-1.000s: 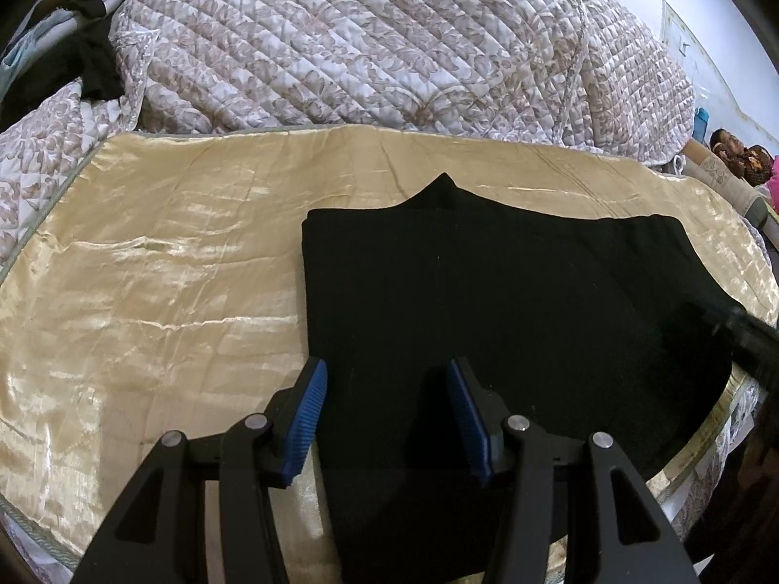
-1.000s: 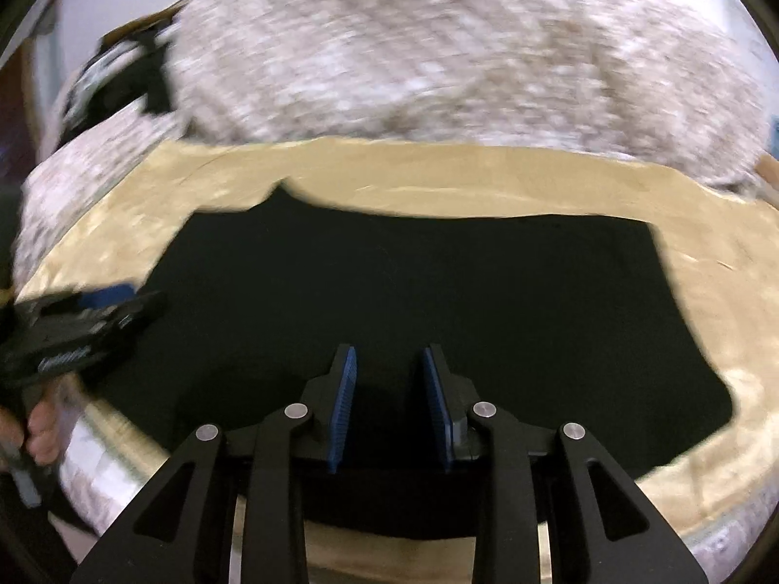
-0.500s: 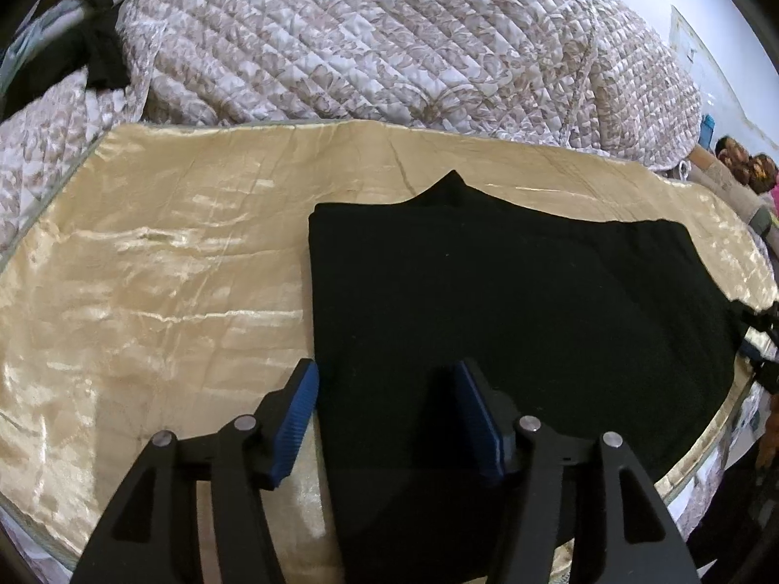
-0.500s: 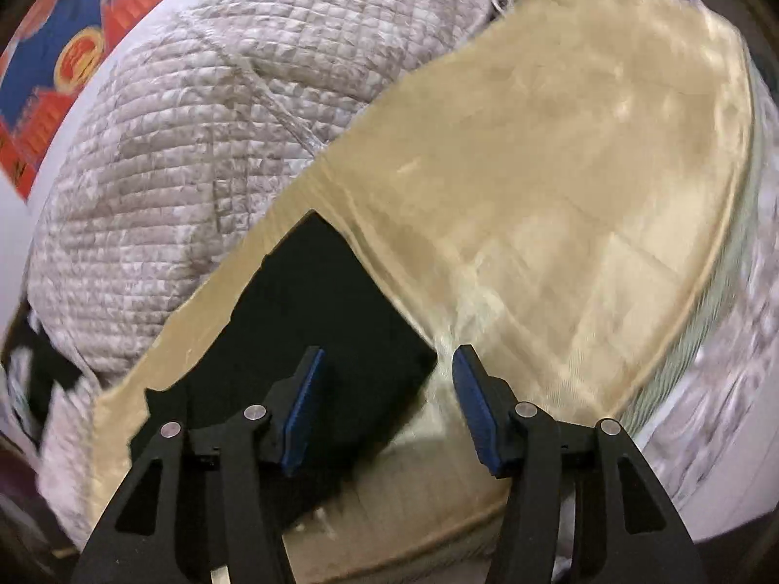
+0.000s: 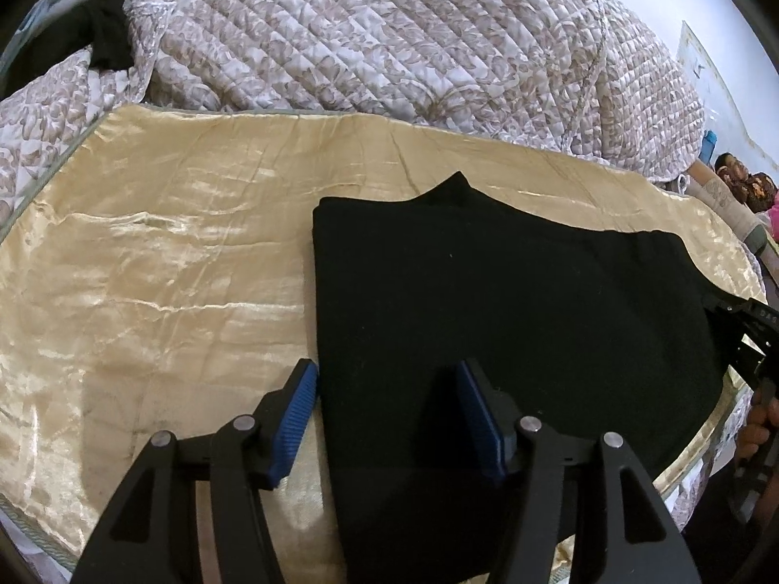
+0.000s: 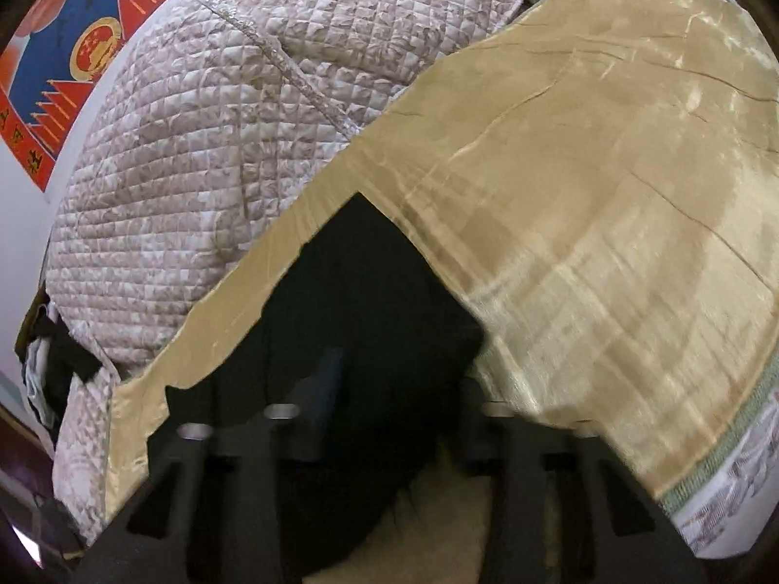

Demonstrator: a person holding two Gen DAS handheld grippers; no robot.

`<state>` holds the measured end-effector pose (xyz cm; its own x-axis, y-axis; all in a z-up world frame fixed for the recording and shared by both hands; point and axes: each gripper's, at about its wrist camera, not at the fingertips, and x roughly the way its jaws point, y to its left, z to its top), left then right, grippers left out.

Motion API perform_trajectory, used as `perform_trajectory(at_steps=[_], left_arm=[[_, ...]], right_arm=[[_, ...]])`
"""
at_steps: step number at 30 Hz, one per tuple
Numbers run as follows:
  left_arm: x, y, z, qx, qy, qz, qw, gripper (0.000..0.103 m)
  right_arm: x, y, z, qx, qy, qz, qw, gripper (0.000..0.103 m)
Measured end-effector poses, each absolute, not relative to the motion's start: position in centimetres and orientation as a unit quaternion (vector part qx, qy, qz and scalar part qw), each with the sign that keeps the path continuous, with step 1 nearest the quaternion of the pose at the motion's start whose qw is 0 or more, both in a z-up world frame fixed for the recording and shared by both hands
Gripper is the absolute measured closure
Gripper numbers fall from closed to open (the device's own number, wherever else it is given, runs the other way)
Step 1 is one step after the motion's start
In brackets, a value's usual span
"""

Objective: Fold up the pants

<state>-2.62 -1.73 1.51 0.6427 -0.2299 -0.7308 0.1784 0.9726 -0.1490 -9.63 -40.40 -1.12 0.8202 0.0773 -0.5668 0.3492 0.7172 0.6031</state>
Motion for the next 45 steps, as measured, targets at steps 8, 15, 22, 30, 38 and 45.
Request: perform_trajectory(at_steps=[8,15,22,30,38,45], left_arm=[[-2.3,1.1,3.4,-0.064,0.388,-0.08,0.916,0.041],[-2.3,6.5,4.4,-0.109,0.375,-0.018,0.92,0.041],[-2.9,10.1,4.0,-0.142,0.376,0.01,0.915,0.041],[-3.1,10.3,4.2,-0.152,0.375,0.0,0.914,0.041],[-3.1,9.7,4.1,-0.144,0.377,-0.003,0.915,0.041],[-3.2,9.3,4.3,-0.14,0.375,-0.007,0.916,0.041]], right_arm=[[-9.4,-36.6,5.6,0.307,0.262,-0.008,0.915,0.083],[-7.3,-25.5,11.2,0.193,0.264,0.112,0.939,0.083],[-4.7,-12.6,5.0,0.068,0.362,0.205,0.907,0.083],[-6.1,-9.8,3.3,-0.007,0.356,0.195,0.914,0.083],[-7.1,-8.1,1.7,-0.04,0.354,0.204,0.912,0.082],[-8.5,-8.7,2.9,-0.024,0.341,0.268,0.901,0.053]])
